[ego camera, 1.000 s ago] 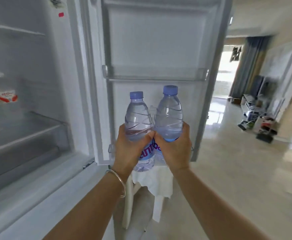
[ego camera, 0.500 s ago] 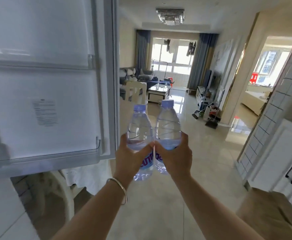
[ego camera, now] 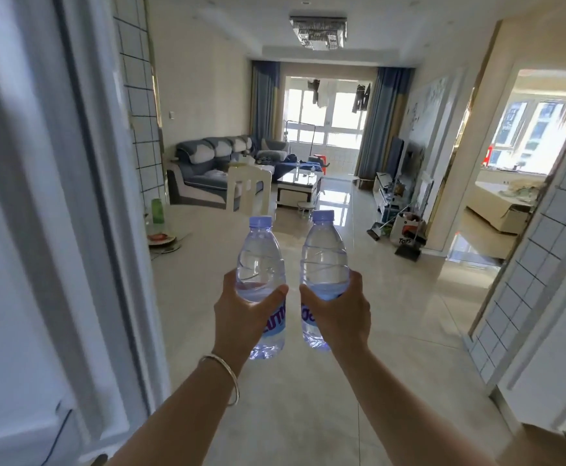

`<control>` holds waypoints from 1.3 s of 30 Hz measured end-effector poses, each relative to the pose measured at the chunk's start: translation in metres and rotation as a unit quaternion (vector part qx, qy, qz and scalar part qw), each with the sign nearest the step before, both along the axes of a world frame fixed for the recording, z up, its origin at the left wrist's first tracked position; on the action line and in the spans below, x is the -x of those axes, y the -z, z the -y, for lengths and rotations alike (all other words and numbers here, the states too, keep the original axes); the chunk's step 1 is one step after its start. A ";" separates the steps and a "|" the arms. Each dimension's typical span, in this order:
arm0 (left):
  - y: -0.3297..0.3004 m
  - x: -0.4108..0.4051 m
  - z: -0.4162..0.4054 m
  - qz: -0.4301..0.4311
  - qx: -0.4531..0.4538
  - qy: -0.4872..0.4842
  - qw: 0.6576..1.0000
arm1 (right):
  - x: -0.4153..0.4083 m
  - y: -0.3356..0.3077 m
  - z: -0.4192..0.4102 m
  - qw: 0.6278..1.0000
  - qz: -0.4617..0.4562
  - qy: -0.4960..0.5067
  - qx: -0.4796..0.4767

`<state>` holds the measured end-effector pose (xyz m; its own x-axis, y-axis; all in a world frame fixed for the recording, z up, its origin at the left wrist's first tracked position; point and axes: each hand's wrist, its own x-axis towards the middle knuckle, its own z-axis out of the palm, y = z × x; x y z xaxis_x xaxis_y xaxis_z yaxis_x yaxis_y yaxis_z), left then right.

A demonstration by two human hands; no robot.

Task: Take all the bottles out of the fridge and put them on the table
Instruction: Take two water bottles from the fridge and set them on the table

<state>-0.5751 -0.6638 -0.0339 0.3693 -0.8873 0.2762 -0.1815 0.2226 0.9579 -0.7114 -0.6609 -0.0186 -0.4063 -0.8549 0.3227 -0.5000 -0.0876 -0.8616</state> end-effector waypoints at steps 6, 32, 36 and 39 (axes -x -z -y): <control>0.000 -0.008 0.098 -0.026 -0.012 -0.036 0.999 | -0.012 0.002 0.107 0.999 0.000 -0.026 -0.019; 0.102 -0.191 0.373 -0.101 -0.121 -0.465 0.871 | -0.257 0.094 0.484 0.873 -0.056 -0.443 -0.195; 0.122 -0.246 0.378 -0.100 -0.144 -0.514 0.840 | -0.322 0.113 0.494 0.835 -0.065 -0.500 -0.220; 0.135 -0.296 0.383 -0.095 -0.154 -0.533 0.826 | -0.378 0.126 0.499 0.808 -0.063 -0.536 -0.235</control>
